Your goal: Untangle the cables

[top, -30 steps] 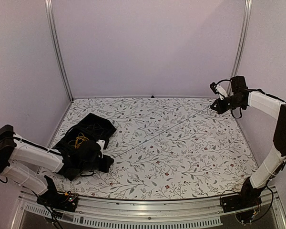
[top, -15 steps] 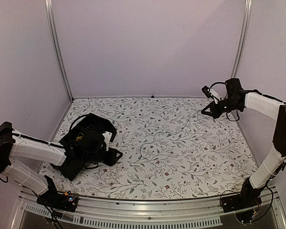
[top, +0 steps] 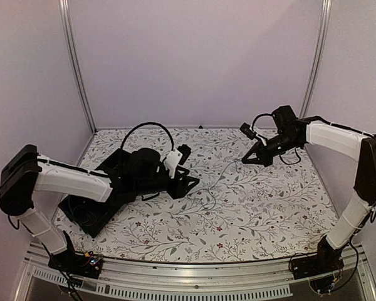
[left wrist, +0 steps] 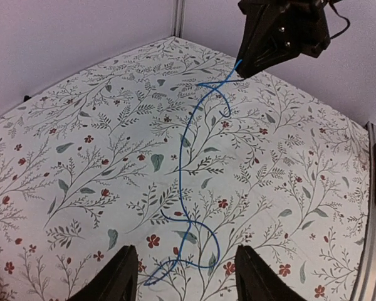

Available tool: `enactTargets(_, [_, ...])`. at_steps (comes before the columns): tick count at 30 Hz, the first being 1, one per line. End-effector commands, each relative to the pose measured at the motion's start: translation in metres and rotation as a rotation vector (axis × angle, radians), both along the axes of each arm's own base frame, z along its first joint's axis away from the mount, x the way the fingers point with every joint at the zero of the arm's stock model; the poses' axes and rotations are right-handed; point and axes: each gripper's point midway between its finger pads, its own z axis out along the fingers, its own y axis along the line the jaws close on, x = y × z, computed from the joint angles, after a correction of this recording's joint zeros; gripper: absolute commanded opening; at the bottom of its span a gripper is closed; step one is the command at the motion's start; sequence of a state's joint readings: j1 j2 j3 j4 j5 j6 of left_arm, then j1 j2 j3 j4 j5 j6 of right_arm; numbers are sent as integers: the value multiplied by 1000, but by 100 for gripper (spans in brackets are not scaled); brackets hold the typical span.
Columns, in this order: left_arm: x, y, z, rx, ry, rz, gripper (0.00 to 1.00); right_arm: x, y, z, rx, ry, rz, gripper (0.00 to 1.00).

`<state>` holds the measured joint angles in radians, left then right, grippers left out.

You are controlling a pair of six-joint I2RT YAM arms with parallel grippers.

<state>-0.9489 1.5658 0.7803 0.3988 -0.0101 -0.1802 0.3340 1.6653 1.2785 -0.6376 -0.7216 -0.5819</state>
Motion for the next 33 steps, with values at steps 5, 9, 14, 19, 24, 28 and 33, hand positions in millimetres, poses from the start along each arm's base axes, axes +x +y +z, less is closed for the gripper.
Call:
enactTargets(5, [18, -75, -13, 235, -227, -304, 54, -10, 10, 27, 48, -7, 57, 0])
enactTargets(9, [20, -87, -35, 321, -132, -414, 54, -13, 8, 27, 44, -10, 56, 0])
enactTargets(14, [9, -90, -56, 287, 56, -461, 54, -14, 7, 25, 47, -14, 48, 0])
enactTargets(19, [-8, -95, -64, 218, 215, -494, 57, -13, 6, 22, 38, -17, 39, 0])
enactTargets(24, [-2, -90, -82, 263, 281, -416, 52, -14, 7, 21, 40, -17, 41, 0])
enactTargets(28, [4, -91, -85, 264, 283, -399, 34, -14, 6, 19, 41, -14, 41, 0])
enactTargets(33, [6, -99, -89, 257, 309, -423, 13, -14, 6, 18, 39, -16, 41, 0])
